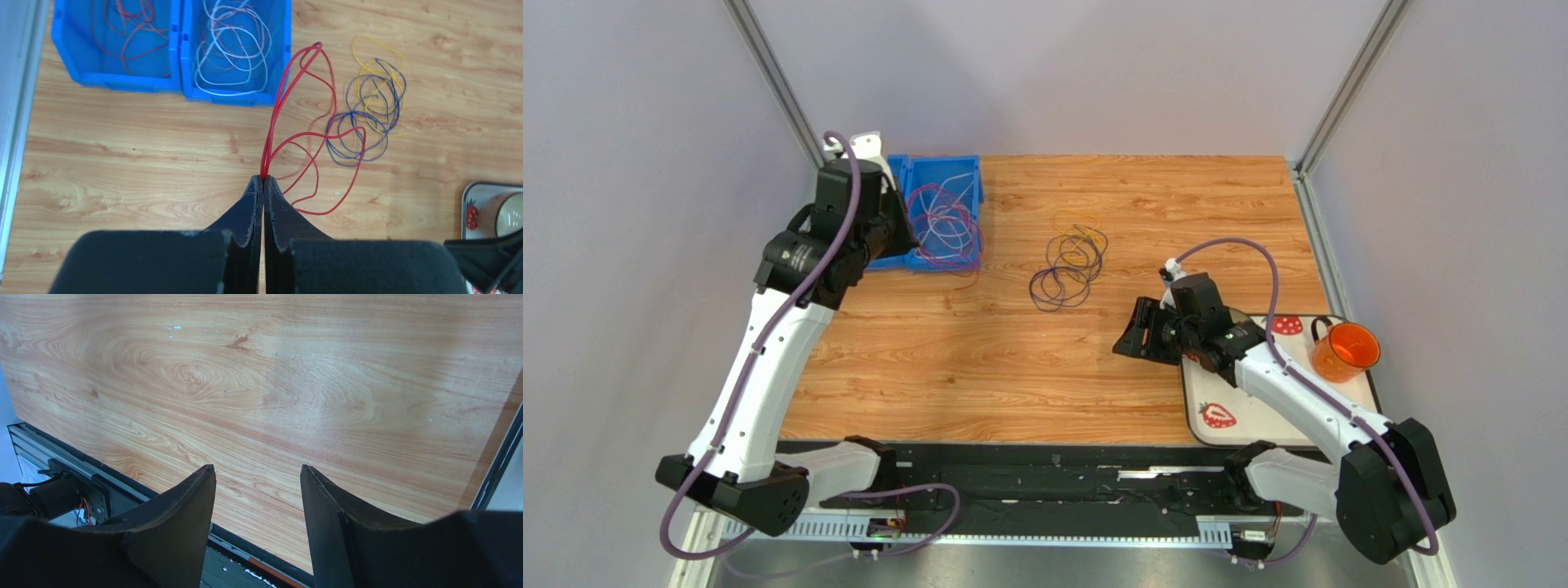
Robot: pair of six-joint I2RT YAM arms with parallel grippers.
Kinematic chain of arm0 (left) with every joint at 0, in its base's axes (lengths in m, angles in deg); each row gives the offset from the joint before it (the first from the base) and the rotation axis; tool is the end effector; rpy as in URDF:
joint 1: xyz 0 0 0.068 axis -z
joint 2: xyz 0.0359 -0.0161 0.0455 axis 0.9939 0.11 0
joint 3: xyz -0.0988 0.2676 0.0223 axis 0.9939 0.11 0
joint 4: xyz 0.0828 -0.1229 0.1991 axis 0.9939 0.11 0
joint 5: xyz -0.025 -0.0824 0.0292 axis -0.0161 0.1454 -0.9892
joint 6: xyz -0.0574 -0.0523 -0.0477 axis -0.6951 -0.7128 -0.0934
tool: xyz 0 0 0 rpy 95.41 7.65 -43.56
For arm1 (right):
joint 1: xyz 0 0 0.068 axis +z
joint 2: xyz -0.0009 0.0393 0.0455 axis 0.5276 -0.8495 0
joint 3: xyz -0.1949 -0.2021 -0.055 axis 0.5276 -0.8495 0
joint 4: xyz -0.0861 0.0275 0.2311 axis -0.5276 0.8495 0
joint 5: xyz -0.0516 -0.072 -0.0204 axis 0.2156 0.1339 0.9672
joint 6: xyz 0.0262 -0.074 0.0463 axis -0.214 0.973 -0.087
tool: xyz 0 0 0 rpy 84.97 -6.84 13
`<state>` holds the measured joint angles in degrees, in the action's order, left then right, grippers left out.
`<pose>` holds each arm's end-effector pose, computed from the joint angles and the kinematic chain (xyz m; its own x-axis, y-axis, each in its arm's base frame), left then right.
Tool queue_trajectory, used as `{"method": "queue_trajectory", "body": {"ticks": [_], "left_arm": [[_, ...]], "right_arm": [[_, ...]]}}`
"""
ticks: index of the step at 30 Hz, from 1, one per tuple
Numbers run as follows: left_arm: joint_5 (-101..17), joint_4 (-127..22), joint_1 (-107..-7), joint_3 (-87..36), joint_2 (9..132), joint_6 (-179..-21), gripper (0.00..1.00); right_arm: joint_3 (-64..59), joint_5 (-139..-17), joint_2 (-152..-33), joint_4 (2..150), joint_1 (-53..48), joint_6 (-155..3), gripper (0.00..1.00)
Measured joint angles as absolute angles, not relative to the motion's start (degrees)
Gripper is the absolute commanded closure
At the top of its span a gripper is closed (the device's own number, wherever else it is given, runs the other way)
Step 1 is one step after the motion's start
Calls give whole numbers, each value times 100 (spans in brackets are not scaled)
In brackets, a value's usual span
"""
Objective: Untangle the cables
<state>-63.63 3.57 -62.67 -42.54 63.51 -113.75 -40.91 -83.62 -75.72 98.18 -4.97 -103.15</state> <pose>0.2299 -0.0681 0.4267 -0.5313 -0.2355 -0.8138 -0.0615 0.9688 -0.2401 0.1982 0.1219 0.1959 -0.8843 0.1589 -0.4391 -0.1003 0.8537 0.5110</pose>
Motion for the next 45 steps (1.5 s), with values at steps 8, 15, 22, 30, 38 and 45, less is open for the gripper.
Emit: {"method": "queue_trajectory", "body": {"ticks": [8, 15, 22, 30, 38, 45], "left_arm": [[-6366, 279, -6643, -4499, 5984, -11336, 100], [-6396, 71, -7242, -4355, 5804, -11255, 100], [-6224, -154, -7832, -4274, 6071, -11246, 100], [-5929, -399, -8457, -4363, 6545, -11264, 100], [-5776, -513, -8901, -5450, 7501, -11296, 100], [-5732, -810, -9176, -5714, 8088, -11434, 100]], "right_arm": [[-4453, -8354, -7409, 9643, -464, -10367, 42], [-4733, -8375, -7819, 9204, -381, -10370, 39], [-4853, -8351, -8246, 8561, -261, -10169, 39], [-4956, -8480, -8818, 7785, -261, -9967, 40], [-4773, -8681, -9177, 7488, -261, -9887, 40], [-4773, -8714, -9207, 7438, -261, -9832, 40]]}}
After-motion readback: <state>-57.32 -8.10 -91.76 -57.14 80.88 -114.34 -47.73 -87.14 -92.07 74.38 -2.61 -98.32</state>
